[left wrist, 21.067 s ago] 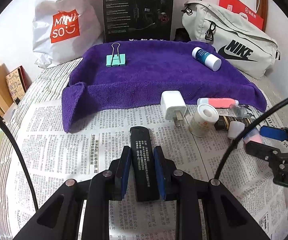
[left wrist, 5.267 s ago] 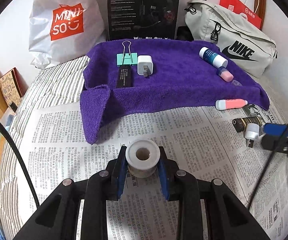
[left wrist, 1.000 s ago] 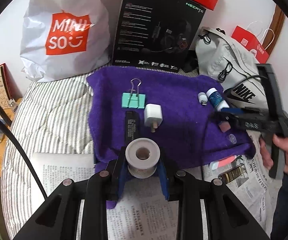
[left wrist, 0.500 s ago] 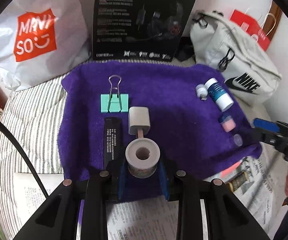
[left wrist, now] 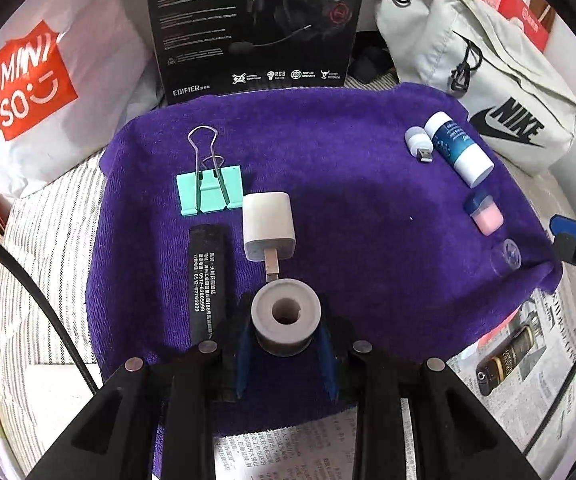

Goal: Organize rigid objects
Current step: 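Lower the tape roll onto the towel beside the plug and open the left tool, then grasp the pink-white tube on the newspaper with the left tool, then lift the pink tube with the left tool while the right tool grasps the gold-black bottle, then carry the gold-black bottle onto the towel with the right tool while the left tool carries the tube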

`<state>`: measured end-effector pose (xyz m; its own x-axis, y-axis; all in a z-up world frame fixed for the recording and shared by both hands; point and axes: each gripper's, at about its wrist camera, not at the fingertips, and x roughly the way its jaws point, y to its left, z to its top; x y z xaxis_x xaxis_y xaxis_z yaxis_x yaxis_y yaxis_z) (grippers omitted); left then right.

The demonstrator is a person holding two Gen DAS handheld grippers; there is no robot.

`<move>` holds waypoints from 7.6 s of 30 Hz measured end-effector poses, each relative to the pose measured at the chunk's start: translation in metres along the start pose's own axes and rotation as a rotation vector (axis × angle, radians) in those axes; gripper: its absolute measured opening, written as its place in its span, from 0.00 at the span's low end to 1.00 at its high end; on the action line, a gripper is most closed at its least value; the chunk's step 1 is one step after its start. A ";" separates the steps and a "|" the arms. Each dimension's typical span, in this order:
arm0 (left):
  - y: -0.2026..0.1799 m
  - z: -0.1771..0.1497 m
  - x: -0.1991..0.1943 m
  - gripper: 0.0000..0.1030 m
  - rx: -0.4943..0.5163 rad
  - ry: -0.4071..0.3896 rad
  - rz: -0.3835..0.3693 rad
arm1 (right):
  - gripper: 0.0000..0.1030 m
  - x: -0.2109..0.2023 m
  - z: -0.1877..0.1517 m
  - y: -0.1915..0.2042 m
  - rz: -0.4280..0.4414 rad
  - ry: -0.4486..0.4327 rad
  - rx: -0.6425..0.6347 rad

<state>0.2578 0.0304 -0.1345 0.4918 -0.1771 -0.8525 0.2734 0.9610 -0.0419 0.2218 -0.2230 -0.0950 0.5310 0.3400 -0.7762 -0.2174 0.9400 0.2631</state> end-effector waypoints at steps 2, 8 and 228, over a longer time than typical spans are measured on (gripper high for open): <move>-0.001 0.000 0.000 0.27 0.008 0.005 0.004 | 0.53 -0.002 -0.003 -0.002 -0.001 -0.001 0.009; 0.000 -0.002 -0.001 0.28 0.007 0.027 0.002 | 0.53 -0.010 -0.013 -0.012 -0.013 0.005 0.030; 0.022 -0.049 -0.090 0.15 -0.086 -0.159 -0.098 | 0.23 -0.011 -0.001 0.039 -0.002 0.016 -0.177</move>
<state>0.1785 0.0776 -0.0842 0.5923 -0.2957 -0.7495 0.2582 0.9508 -0.1711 0.2067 -0.1905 -0.0770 0.5187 0.3360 -0.7862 -0.3581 0.9204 0.1571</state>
